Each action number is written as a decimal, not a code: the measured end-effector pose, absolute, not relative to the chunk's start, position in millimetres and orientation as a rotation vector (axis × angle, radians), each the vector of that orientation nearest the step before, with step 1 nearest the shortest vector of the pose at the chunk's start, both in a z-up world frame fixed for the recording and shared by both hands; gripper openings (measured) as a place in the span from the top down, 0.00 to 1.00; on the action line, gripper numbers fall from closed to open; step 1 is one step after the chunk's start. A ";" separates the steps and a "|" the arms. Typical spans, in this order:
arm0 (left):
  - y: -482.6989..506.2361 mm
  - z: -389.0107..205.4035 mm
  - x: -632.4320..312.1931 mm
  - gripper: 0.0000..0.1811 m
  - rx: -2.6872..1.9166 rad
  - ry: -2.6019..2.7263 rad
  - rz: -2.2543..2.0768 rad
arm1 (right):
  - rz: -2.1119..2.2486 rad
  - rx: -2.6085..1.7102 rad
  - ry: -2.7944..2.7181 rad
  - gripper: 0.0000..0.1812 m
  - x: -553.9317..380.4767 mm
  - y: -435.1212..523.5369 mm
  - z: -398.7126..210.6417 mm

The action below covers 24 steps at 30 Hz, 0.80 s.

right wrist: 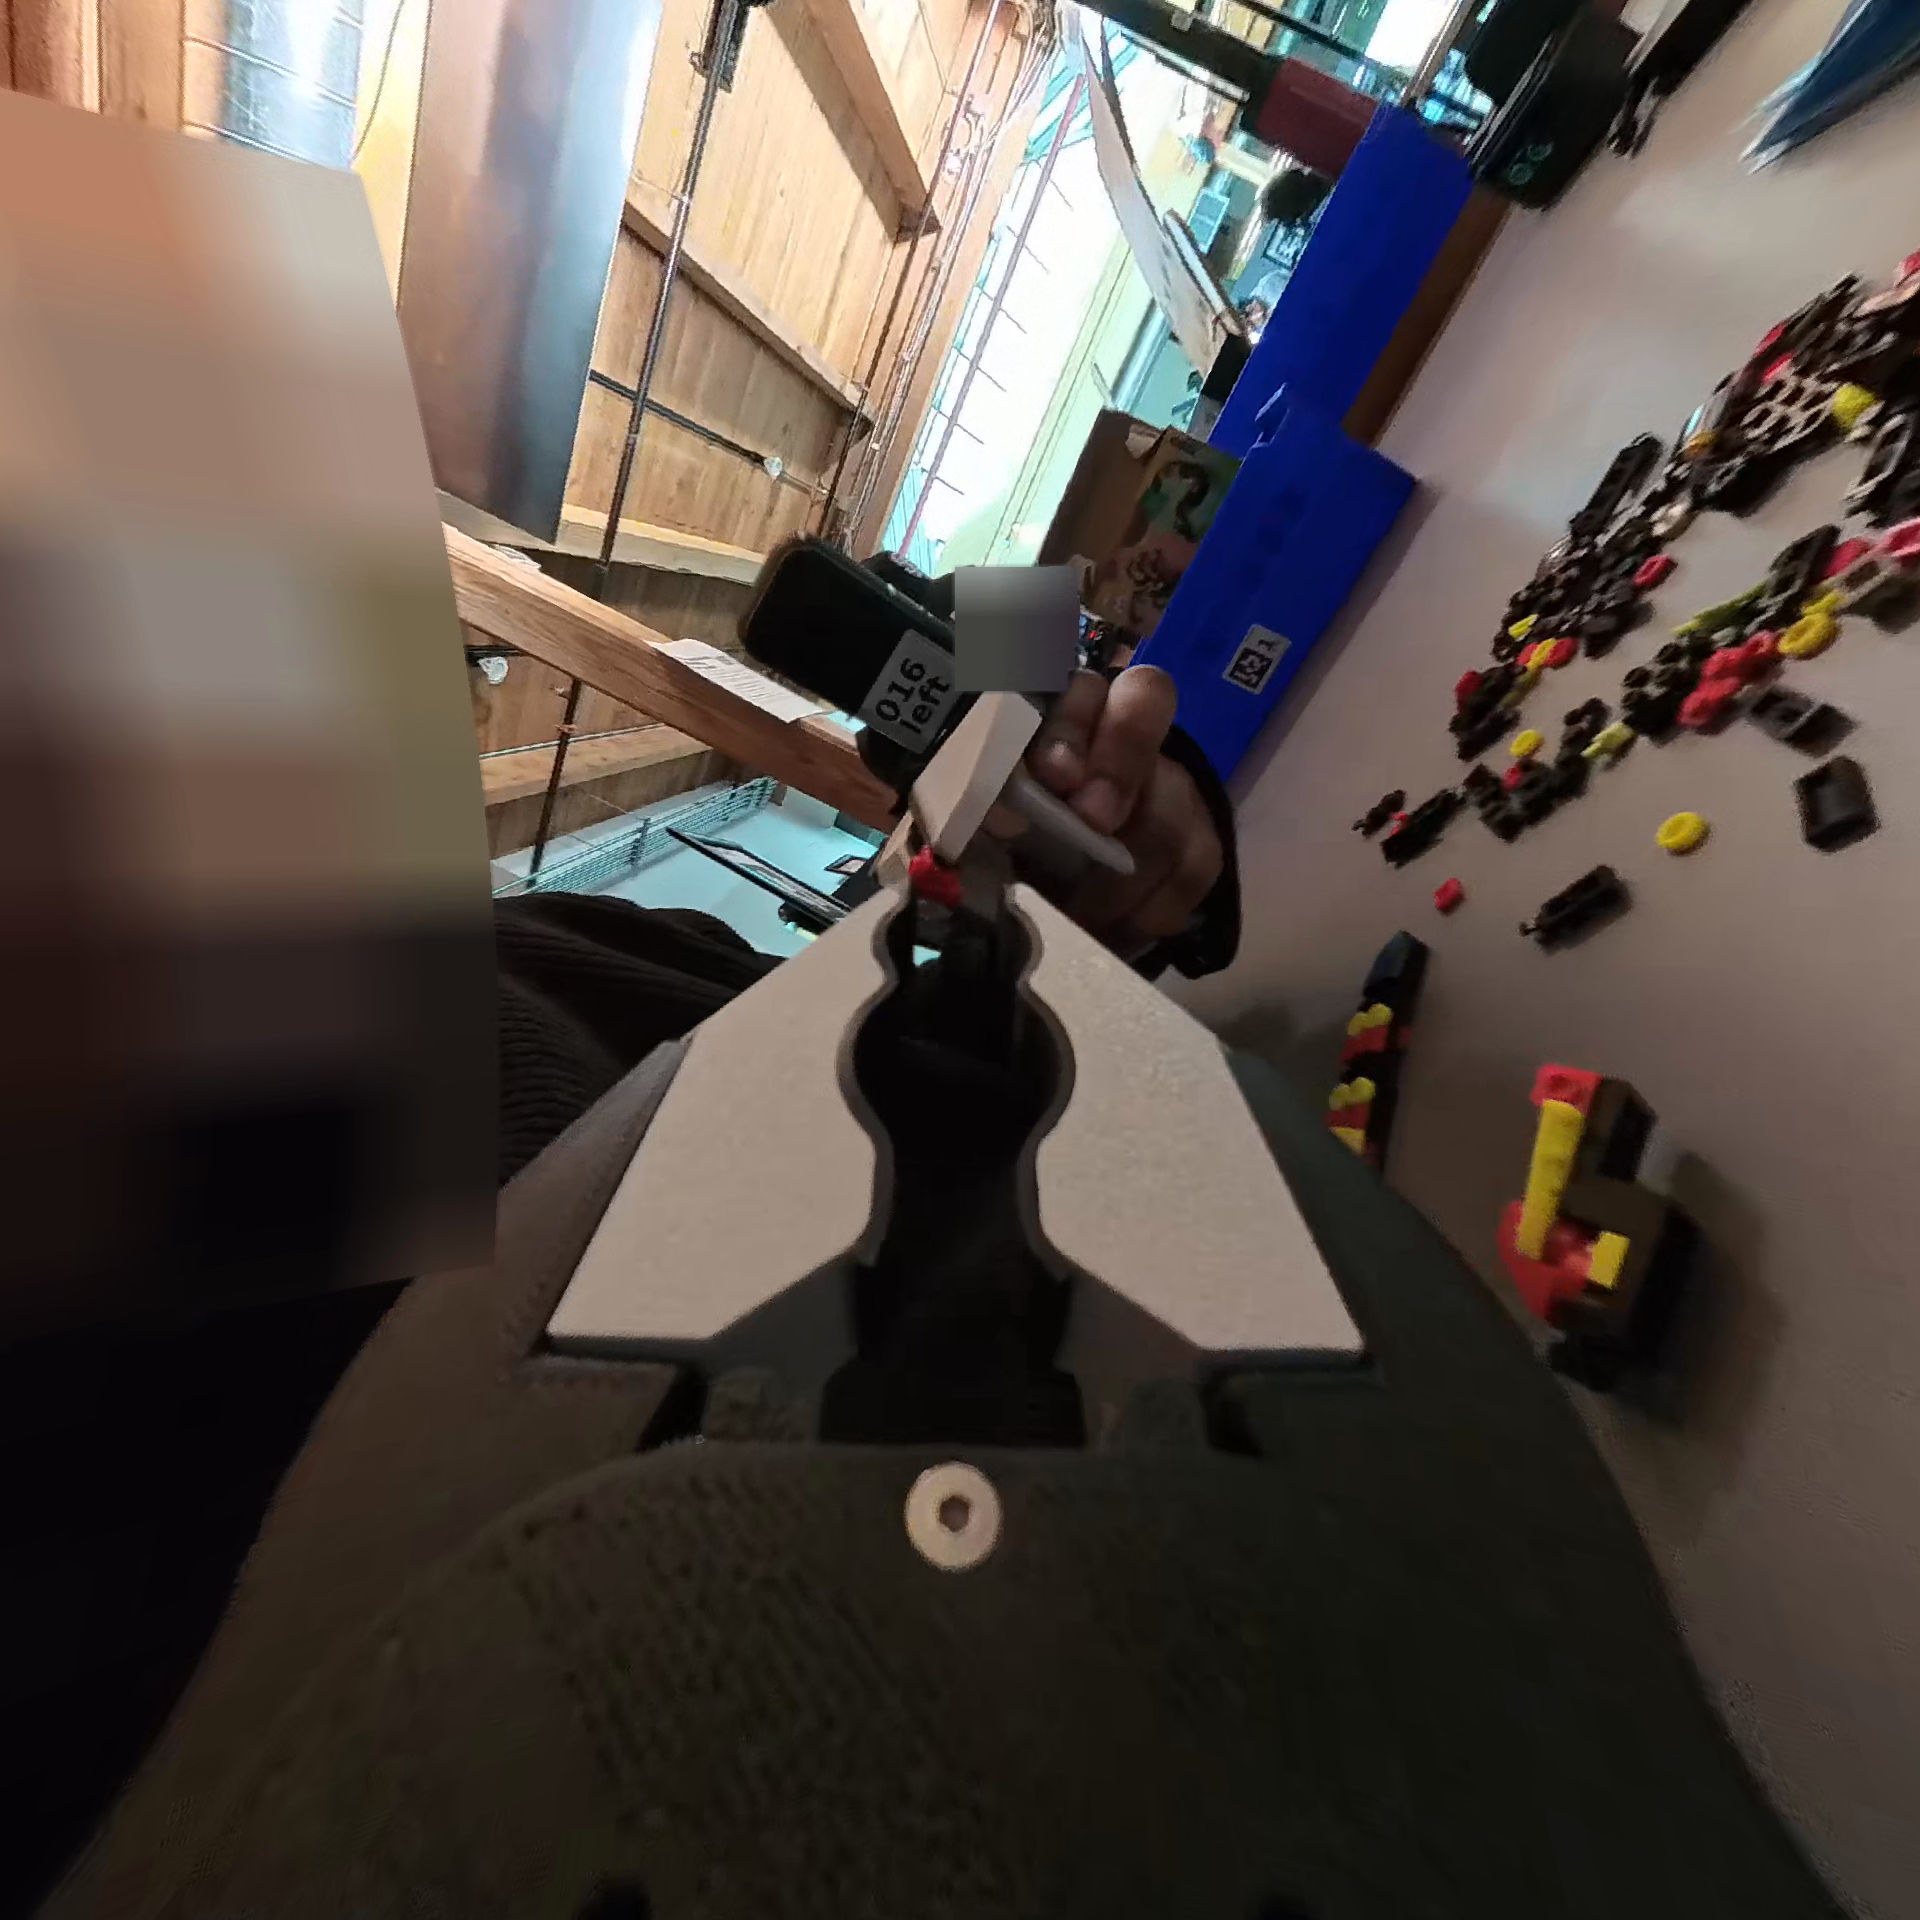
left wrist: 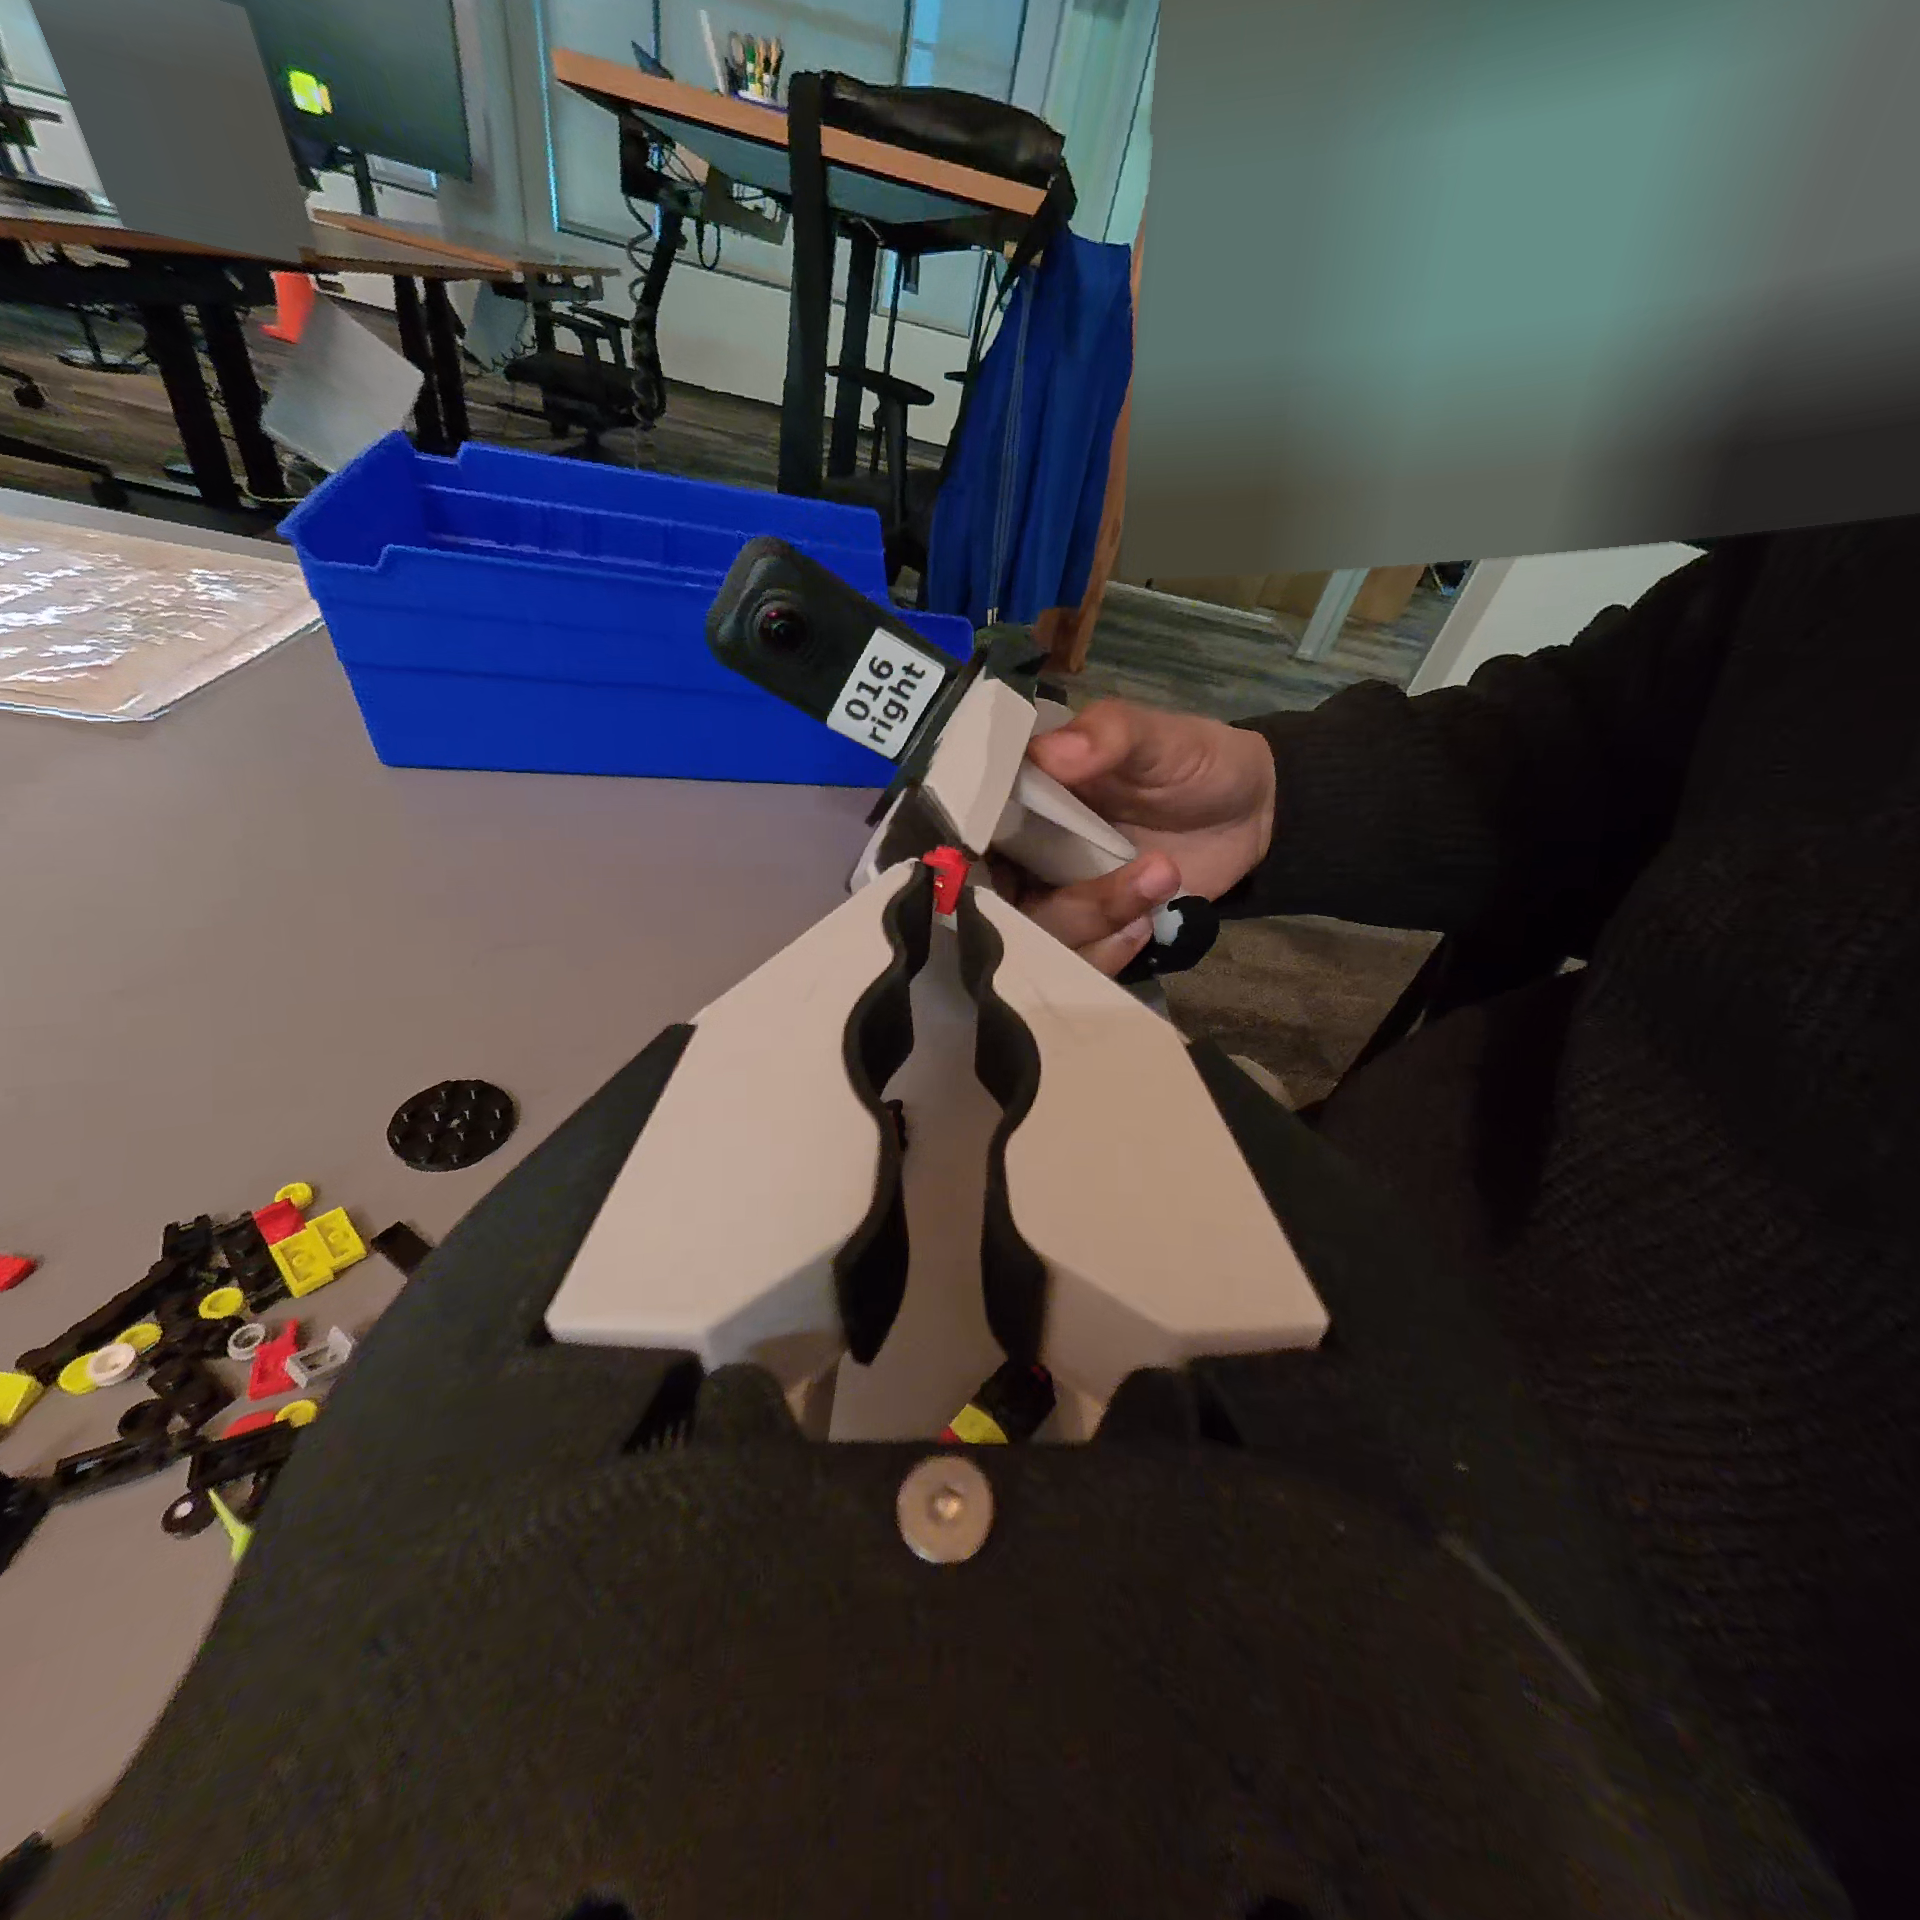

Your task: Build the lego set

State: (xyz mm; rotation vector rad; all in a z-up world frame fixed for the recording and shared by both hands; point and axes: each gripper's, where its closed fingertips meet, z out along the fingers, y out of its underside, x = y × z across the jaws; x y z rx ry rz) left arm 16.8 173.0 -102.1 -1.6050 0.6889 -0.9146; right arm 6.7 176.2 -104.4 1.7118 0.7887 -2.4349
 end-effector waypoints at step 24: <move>195.7 -166.4 5.8 0.80 -1.915 0.736 -0.747 | -2.314 2.217 1.374 0.95 29.6 212.2 -122.6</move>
